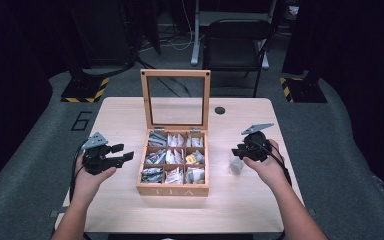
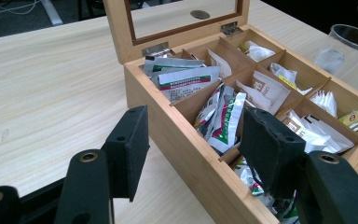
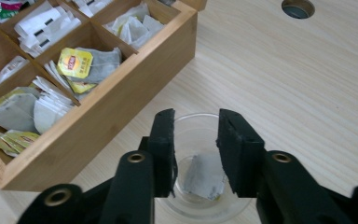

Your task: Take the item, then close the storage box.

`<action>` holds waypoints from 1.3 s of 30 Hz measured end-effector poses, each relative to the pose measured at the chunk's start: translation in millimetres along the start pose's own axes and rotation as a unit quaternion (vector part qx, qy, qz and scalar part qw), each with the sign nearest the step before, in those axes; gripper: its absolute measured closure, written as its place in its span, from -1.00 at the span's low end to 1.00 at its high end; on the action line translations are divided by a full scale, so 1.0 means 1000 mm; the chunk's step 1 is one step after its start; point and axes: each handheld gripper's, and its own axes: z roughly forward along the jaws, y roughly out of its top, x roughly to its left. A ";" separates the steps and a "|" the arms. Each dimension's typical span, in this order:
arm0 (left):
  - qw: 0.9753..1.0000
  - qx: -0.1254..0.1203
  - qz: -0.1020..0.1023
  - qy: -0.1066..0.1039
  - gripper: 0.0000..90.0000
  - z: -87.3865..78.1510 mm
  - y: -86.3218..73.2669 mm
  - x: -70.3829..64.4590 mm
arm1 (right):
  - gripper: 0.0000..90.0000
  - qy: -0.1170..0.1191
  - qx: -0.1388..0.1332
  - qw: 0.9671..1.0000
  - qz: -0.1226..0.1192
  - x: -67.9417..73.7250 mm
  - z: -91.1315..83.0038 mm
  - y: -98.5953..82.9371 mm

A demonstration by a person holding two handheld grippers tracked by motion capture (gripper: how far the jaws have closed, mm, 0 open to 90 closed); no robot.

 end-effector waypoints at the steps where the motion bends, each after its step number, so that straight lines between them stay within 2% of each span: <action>1: 1.000 0.000 0.000 0.000 -0.06 0.000 0.000 0.000 | 0.38 0.004 0.001 1.000 0.000 0.001 0.000 0.001; 2: 1.000 -0.001 -0.003 0.001 -0.07 0.000 0.000 0.000 | 0.35 0.002 -0.003 1.000 0.005 0.003 0.001 0.002; 5: 1.000 -0.002 0.000 0.003 -0.07 -0.001 -0.001 0.001 | 0.28 0.006 -0.009 1.000 -0.004 0.006 0.001 0.004; 7: 1.000 -0.002 -0.004 0.002 -0.07 -0.001 -0.001 0.001 | 0.24 0.010 -0.016 1.000 0.000 0.010 0.001 0.007; 9: 1.000 -0.003 -0.005 0.001 -0.07 -0.002 -0.002 0.001 | 0.23 0.013 -0.022 1.000 -0.010 0.012 0.001 0.010; 14: 1.000 -0.001 -0.006 0.002 -0.07 -0.002 -0.002 0.002 | 0.24 0.018 -0.031 0.999 -0.017 0.014 0.003 0.020; 21: 1.000 0.000 -0.005 0.002 -0.07 -0.004 -0.003 0.004 | 0.25 0.023 -0.035 0.999 -0.020 0.018 0.004 0.032; 30: 1.000 -0.003 -0.009 0.001 -0.07 -0.003 -0.003 0.004 | 0.24 0.023 -0.036 0.998 -0.038 0.025 0.006 0.044; 32: 1.000 -0.003 -0.009 0.001 -0.07 -0.003 -0.003 0.004 | 0.24 0.023 -0.035 0.998 -0.044 0.025 0.007 0.047; 39: 1.000 -0.001 -0.008 0.000 -0.07 -0.002 -0.004 0.004 | 0.22 0.025 -0.040 0.998 -0.035 0.020 0.011 0.058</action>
